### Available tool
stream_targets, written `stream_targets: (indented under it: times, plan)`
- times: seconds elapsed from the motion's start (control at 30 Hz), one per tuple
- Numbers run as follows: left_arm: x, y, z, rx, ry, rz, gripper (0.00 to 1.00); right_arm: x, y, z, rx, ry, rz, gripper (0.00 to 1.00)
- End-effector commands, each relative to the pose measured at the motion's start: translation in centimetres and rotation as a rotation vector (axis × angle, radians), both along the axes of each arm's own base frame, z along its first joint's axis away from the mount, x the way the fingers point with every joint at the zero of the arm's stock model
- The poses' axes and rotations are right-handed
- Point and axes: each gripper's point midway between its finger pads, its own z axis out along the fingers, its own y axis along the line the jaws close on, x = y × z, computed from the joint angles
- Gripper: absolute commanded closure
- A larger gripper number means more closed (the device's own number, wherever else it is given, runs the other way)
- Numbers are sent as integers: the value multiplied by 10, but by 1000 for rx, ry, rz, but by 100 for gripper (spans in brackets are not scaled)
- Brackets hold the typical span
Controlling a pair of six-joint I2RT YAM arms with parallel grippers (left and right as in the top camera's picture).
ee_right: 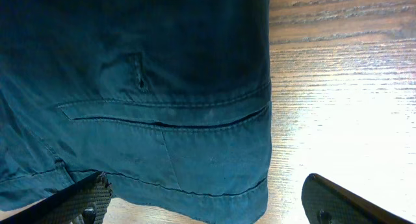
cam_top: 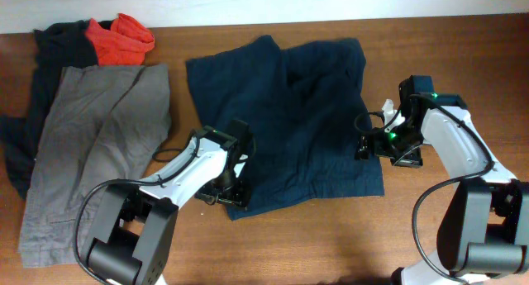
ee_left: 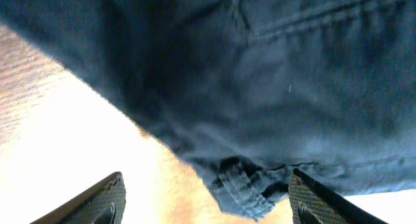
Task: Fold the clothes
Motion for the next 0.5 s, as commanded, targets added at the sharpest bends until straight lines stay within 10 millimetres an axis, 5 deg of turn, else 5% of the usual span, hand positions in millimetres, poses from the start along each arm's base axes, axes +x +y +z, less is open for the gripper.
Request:
stream_targets:
  times: [0.0, 0.13, 0.33, 0.47]
  plan:
    - [-6, -7, -7, -55, 3, 55, 23, -1, 1, 4, 7, -20, 0, 2]
    - [-7, -12, -13, -88, -2, 58, 29, -3, 1, -1, 8, -15, 0, 3]
    - [-3, -13, -13, -95, -16, 56, 99, -14, 2, -11, 11, 16, -1, 3]
    - [6, -4, -10, -42, -58, 44, 99, -12, 2, -14, 6, 2, 8, 3]
